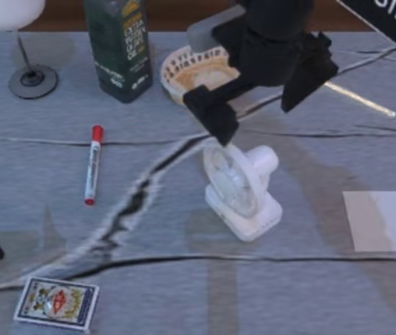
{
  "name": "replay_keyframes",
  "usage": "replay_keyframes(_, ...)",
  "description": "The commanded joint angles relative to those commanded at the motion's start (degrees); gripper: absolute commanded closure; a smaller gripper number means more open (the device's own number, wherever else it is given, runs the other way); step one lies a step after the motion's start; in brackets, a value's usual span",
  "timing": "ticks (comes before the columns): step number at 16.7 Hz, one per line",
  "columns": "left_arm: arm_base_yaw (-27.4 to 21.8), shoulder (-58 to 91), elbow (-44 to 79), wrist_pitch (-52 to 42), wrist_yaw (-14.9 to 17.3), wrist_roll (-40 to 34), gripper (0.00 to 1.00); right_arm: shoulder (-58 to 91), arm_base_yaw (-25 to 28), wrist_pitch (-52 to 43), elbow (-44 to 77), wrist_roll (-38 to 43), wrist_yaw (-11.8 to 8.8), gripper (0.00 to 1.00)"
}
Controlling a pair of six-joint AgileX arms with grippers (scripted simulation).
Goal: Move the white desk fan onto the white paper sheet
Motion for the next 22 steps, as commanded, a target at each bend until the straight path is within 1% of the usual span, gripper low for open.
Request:
replay_keyframes(4,0.00,0.00,0.00,0.00,0.00,0.00,0.00,6.68,2.62,-3.85,6.74,0.02,-0.39,0.00)
replay_keyframes(10,0.00,0.00,0.00,0.00,0.00,0.00,0.00,6.77,2.45,-3.66,6.61,-0.01,-0.37,0.00)
replay_keyframes(13,0.00,0.00,0.00,0.00,0.00,0.00,0.00,5.71,2.59,-0.05,2.43,-0.10,-0.41,0.00)
replay_keyframes(18,0.00,0.00,0.00,0.00,0.00,0.00,0.00,3.39,2.75,9.05,-9.77,0.05,-0.44,0.00)
replay_keyframes(22,0.00,0.00,0.00,0.00,0.00,0.00,0.00,3.09,2.80,10.38,-11.17,0.09,-0.44,0.00)
